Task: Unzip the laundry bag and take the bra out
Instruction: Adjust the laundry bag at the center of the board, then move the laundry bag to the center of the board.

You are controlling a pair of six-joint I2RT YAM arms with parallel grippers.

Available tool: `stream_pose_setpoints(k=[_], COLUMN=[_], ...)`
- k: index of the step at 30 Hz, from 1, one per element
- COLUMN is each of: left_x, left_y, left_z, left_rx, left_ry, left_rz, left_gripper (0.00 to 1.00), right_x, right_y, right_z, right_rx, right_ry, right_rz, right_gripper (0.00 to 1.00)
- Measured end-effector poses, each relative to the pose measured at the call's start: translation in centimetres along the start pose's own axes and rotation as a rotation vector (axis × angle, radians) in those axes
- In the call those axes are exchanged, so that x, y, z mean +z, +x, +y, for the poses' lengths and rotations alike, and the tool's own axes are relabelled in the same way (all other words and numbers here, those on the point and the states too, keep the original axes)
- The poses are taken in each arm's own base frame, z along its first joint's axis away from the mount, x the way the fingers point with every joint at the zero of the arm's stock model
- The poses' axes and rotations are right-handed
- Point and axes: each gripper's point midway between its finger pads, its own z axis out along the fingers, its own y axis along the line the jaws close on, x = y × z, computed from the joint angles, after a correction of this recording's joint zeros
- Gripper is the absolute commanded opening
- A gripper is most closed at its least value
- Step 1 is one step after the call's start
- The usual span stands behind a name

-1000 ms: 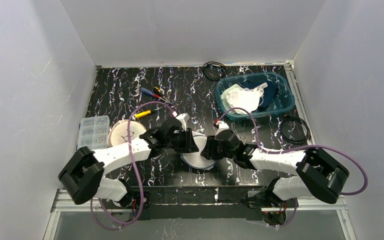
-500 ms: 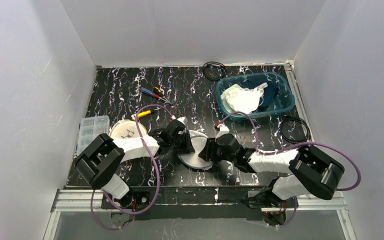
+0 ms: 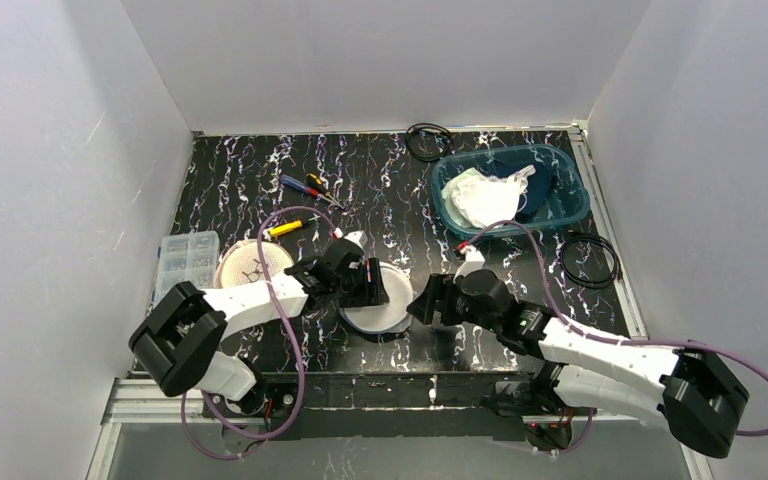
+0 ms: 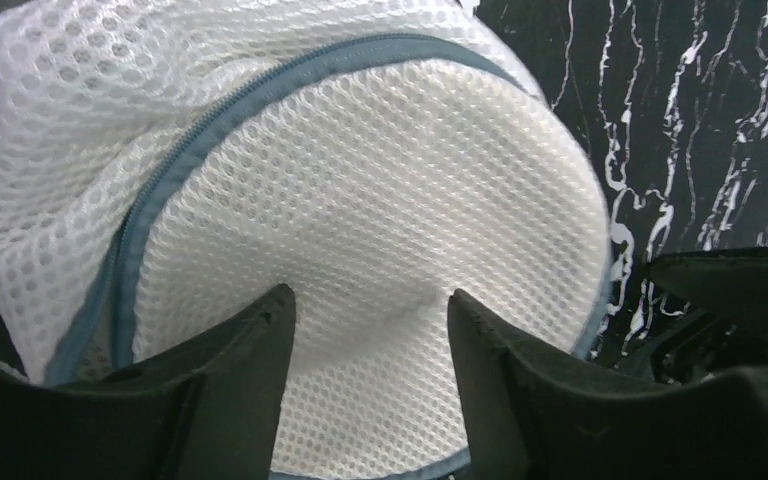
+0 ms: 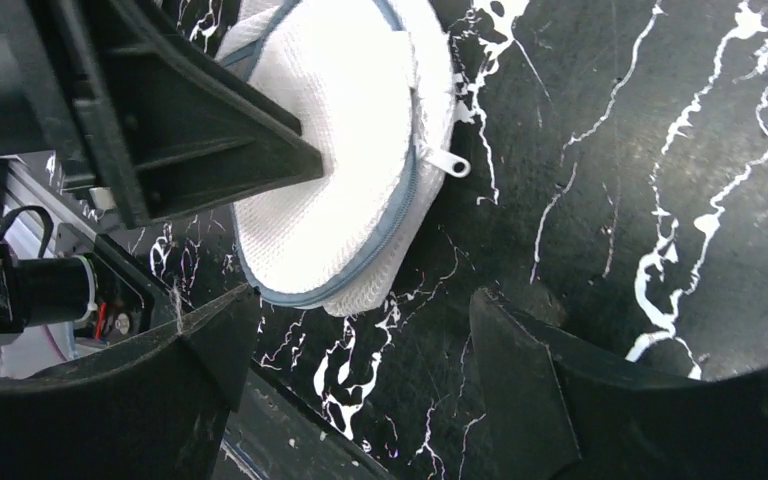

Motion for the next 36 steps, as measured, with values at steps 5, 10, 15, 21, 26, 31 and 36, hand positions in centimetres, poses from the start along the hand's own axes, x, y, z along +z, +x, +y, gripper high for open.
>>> stream_pose_setpoints(k=[5, 10, 15, 21, 26, 31, 36], left_x=[-2.2, -5.3, -9.1, -14.5, -18.2, -20.7, -23.0], left_y=[-0.7, -1.5, -2.1, -2.2, -1.5, -1.3, -1.4], left_z=[-0.8, -1.8, -2.2, -1.5, 0.0, 1.2, 2.4], left_rx=[-0.008, -0.004, -0.007, -0.031, -0.055, -0.069, -0.077], left_ry=[0.027, 0.064, 0.089, 0.109, 0.105, 0.071, 0.027], left_rz=[-0.03, -0.071, -0.126, -0.23, -0.299, -0.333, -0.377], left_gripper=[0.66, 0.66, 0.66, 0.66, 0.67, 0.67, 0.67], right_x=[-0.2, 1.4, 3.5, 6.1, 7.8, 9.1, 10.9], right_y=[1.4, 3.5, 2.6, 1.6, 1.6, 1.1, -0.6], right_z=[-1.5, -3.0, -1.8, -0.8, -0.5, -0.2, -0.5], right_rx=[0.061, 0.102, 0.132, 0.171, 0.219, 0.276, 0.32], right_ry=[0.038, 0.093, 0.067, 0.055, 0.045, 0.043, 0.073], right_rz=[0.014, 0.078, 0.059, 0.04, 0.04, 0.017, -0.036], right_gripper=[0.85, 0.86, 0.83, 0.63, 0.47, 0.43, 0.41])
